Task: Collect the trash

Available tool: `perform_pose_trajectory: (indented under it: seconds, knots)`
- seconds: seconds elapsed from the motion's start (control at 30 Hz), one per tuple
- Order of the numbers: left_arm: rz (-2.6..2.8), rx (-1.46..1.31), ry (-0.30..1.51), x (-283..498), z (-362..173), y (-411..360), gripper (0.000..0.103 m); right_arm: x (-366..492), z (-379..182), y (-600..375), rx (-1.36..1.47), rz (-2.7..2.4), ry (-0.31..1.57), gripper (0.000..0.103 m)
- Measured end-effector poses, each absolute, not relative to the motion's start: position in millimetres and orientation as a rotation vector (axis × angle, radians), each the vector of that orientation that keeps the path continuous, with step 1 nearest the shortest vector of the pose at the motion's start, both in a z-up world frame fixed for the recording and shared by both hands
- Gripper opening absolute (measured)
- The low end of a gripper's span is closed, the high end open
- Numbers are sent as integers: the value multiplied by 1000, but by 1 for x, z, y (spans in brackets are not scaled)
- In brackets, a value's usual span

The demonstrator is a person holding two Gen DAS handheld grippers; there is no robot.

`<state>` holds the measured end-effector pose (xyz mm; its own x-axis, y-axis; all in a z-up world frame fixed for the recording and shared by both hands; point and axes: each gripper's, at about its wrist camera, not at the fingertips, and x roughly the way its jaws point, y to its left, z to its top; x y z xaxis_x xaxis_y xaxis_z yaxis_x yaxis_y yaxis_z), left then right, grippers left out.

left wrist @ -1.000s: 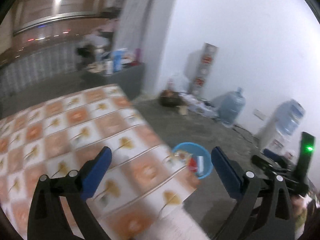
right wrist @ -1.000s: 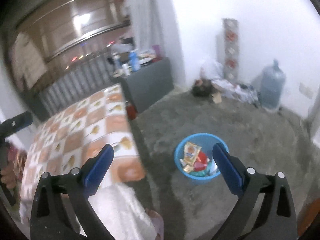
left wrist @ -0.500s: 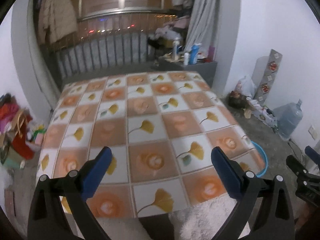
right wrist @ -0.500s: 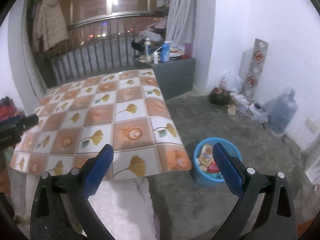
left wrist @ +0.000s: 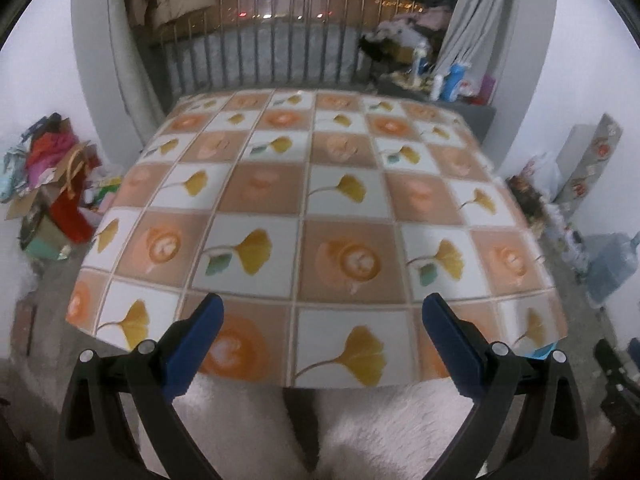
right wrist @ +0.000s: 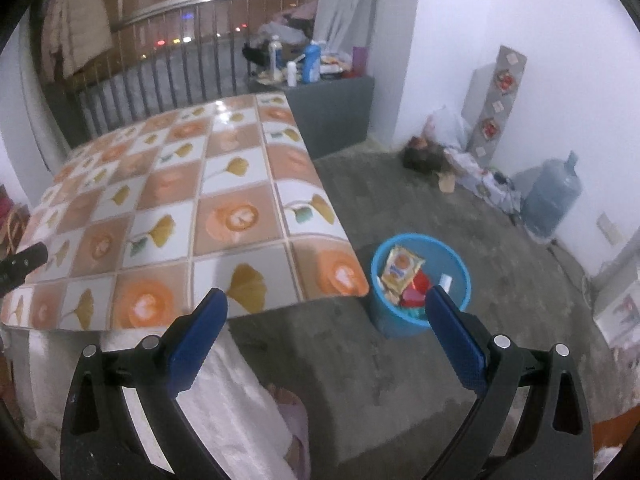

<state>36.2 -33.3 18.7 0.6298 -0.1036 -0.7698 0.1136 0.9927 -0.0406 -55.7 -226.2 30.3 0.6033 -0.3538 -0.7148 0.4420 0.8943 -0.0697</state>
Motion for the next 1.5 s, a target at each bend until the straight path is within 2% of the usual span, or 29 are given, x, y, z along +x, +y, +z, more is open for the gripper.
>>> perform_pose_trajectory:
  seconds: [0.37,1.5]
  knots:
    - [-138,124,921,34,8,-55,98,-60,13,-231,113,-510,860,95]
    - [-231,195,878,29,25,-93,98,-72,25,-253,144,-569,832,95]
